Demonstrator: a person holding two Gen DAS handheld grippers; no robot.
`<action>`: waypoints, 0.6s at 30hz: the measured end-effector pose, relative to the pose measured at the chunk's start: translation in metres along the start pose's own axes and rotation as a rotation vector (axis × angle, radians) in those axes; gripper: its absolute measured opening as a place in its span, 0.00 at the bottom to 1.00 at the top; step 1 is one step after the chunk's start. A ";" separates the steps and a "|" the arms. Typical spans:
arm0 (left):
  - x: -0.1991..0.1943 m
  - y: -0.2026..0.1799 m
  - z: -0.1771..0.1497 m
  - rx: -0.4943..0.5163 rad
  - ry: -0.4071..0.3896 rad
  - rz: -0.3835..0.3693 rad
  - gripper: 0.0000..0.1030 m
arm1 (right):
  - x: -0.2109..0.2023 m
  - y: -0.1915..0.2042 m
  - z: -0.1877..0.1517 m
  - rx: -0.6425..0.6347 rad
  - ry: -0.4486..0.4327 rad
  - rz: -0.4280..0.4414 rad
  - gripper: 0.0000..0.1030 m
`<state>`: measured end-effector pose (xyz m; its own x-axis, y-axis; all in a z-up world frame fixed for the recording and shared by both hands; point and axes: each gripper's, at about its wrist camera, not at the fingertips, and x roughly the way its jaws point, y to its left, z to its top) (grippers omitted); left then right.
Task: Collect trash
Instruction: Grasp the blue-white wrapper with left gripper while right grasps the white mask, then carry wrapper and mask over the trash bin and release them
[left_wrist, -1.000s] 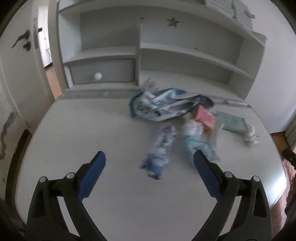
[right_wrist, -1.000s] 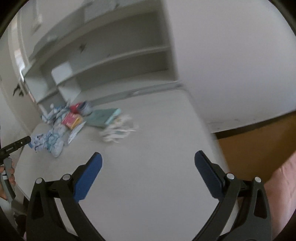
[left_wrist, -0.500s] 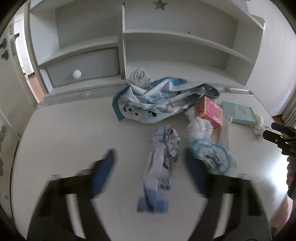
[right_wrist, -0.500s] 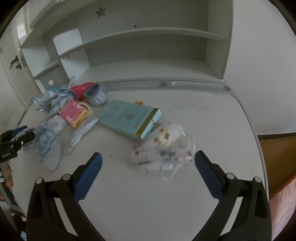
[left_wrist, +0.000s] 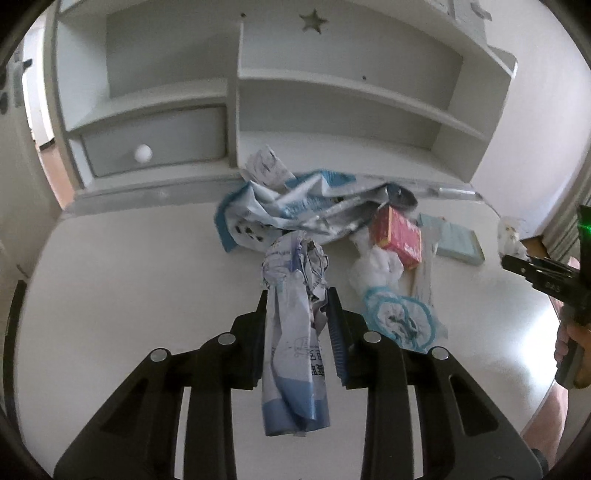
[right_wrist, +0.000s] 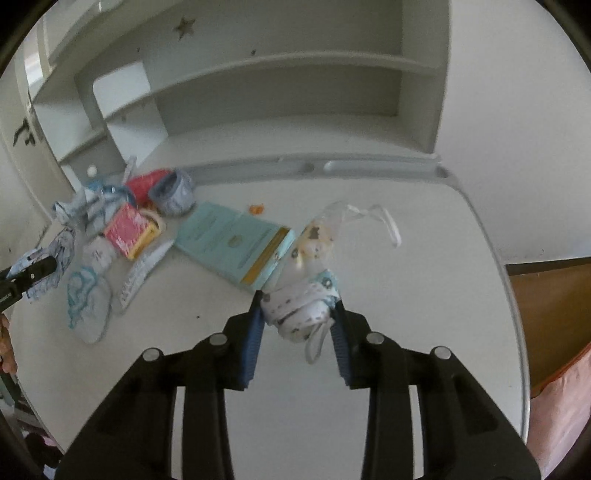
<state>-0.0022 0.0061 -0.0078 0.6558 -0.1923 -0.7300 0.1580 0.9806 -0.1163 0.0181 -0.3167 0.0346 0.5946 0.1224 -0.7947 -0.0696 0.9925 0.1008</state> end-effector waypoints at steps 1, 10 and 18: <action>-0.002 0.001 0.001 -0.003 -0.006 0.003 0.28 | -0.004 -0.001 0.000 0.000 -0.009 -0.001 0.33; -0.016 -0.002 0.004 -0.010 -0.032 0.013 0.28 | -0.017 -0.003 -0.001 -0.009 -0.035 0.014 0.33; -0.035 -0.025 0.009 0.042 -0.059 0.020 0.28 | -0.018 -0.003 -0.011 -0.004 -0.036 0.072 0.33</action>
<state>-0.0225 -0.0117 0.0272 0.7014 -0.1754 -0.6908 0.1742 0.9820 -0.0725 -0.0010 -0.3215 0.0417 0.6160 0.1936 -0.7636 -0.1163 0.9811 0.1548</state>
